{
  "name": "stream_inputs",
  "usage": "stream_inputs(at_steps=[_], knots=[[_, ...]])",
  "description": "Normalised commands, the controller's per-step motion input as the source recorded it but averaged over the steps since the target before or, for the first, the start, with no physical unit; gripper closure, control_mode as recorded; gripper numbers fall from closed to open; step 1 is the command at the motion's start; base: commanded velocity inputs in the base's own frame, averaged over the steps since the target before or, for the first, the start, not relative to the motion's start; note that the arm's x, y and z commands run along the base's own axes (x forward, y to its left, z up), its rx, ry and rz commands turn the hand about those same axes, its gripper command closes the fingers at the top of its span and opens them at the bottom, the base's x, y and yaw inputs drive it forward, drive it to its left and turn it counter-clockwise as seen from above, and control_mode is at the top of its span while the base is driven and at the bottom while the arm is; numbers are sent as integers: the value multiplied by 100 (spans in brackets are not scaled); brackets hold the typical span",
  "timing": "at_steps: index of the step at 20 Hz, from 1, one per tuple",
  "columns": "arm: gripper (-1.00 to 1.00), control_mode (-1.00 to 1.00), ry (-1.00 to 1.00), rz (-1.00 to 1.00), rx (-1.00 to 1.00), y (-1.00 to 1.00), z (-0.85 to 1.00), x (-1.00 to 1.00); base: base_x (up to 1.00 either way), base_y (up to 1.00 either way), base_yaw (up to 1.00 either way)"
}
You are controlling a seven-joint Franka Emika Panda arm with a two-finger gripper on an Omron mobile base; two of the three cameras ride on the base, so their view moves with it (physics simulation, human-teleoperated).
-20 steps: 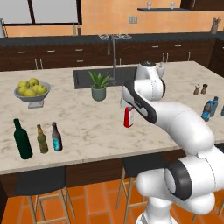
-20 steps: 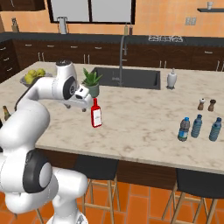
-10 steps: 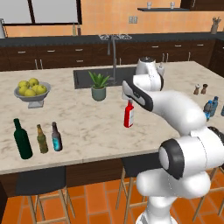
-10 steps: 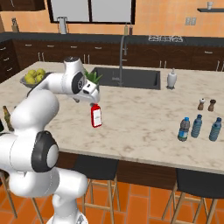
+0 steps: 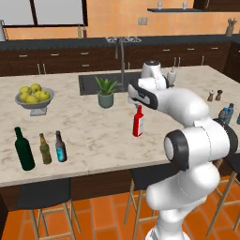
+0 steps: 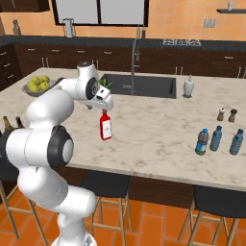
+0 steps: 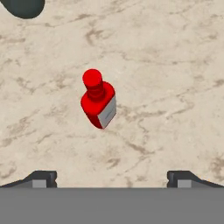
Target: Move the plastic bottles in the middle to the plastics group, and the glass bottles in the middle to the glass group.
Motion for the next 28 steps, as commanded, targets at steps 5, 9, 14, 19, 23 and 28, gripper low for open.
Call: stream_inputs(at_steps=[5, 9, 14, 19, 23, 28], knots=[[-100, -100, 0, 1, 0, 0, -33, 43, 0, 0, 0], [-100, -100, 0, 2, 0, -1, -32, 42, 0, 0, 0], [-100, -100, 1, 3, 0, -4, -25, 44, 0, 0, 0], [-100, -100, 0, 6, 0, -2, -16, 33, 0, 0, 0], [-100, -100, 0, 5, 0, 0, -12, 11, 0, 0, 0], [-100, -100, 0, 4, 0, 0, -14, 18, 0, 0, 0]])
